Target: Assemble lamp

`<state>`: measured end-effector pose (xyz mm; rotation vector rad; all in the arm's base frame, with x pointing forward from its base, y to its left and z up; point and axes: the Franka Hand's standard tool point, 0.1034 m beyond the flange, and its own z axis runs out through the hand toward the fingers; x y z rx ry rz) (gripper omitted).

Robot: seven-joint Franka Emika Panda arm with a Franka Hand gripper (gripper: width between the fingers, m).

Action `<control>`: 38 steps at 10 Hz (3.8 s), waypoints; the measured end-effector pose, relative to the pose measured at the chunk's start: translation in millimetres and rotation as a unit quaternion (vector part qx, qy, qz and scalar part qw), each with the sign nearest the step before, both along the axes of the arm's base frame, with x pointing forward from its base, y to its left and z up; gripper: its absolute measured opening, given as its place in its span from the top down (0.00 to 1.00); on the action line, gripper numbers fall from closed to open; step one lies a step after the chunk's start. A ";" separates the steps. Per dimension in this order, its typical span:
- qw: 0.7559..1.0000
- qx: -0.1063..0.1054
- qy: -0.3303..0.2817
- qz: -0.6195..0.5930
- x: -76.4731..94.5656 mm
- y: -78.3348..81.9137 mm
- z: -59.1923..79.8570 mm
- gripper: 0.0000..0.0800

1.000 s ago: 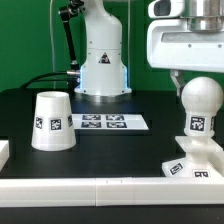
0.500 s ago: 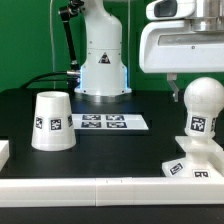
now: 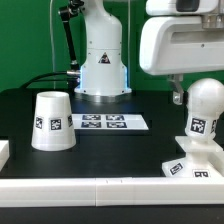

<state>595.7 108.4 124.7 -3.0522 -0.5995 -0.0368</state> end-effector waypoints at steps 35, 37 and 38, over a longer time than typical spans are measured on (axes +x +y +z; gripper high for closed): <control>0.987 0.014 -0.022 -0.156 13.4 -6.9 -11.5 0.28; 0.967 0.021 -0.020 -0.255 12.9 -7.5 -11.1 0.28; 0.954 0.023 -0.017 -0.300 12.6 -8.7 -11.6 0.28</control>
Offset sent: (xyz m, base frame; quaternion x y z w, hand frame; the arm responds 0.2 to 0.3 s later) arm 0.0146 0.0135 0.0041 -0.0114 -0.0115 -0.1526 0.9882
